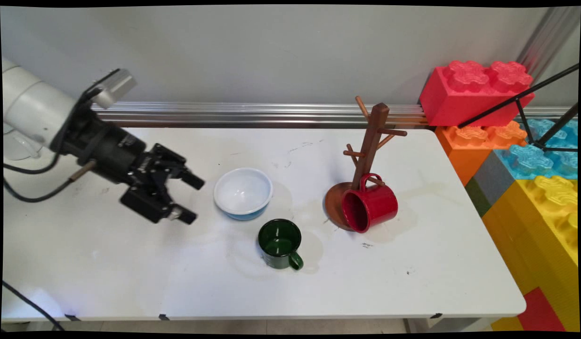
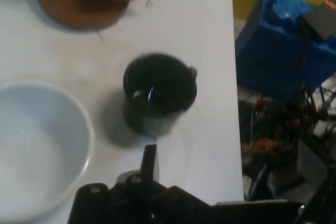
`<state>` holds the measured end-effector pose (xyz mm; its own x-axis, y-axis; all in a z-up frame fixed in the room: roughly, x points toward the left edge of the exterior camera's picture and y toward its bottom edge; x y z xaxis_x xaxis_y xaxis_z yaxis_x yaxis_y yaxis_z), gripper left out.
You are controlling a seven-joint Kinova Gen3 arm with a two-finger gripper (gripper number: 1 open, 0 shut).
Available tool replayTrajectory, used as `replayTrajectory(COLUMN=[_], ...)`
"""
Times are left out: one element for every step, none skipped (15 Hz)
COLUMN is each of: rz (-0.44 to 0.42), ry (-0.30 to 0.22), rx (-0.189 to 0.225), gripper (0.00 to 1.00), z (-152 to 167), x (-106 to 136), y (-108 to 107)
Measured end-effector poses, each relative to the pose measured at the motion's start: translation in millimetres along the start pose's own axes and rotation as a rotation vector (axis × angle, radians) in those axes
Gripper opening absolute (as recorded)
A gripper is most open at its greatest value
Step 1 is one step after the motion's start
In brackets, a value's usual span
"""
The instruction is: Pick up the red mug from the rack
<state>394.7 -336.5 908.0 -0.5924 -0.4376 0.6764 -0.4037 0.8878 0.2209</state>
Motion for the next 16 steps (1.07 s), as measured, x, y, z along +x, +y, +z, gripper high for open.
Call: replayTrajectory(rz=[-0.003, -0.008, -0.018, -0.027, -0.039, -0.054, -0.07, -0.08, -0.085, -0.095, -0.102, -0.109, -0.121, -0.137, -0.153, -0.165], ry=[0.015, 0.031, 0.045, 0.051, 0.062, 0.073, 0.083, 0.089, 0.09, 0.091, 0.09, 0.085, 0.077, 0.064, 0.05, 0.038], rx=[0.008, 0.017, 0.027, 0.032, 0.039, 0.045, 0.051, 0.056, 0.061, 0.072, 0.086, 0.106, 0.129, 0.154, 0.177, 0.195], gripper=[1.0, 1.0, 1.0, 1.0, 1.0, 1.0, 1.0, 1.0, 1.0, 1.0, 1.0, 1.0, 1.0, 1.0, 1.0, 1.0], z=[7, 15, 24, 30, 39, 50, 60, 70, 76, 84, 92, 101, 109, 118, 126, 133], x=[7, 16, 26, 31, 39, 50, 59, 68, 73, 81, 89, 97, 105, 110, 116, 120], y=[4, 8, 13, 16, 21, 28, 35, 42, 46, 52, 58, 63, 66, 68, 68, 69])
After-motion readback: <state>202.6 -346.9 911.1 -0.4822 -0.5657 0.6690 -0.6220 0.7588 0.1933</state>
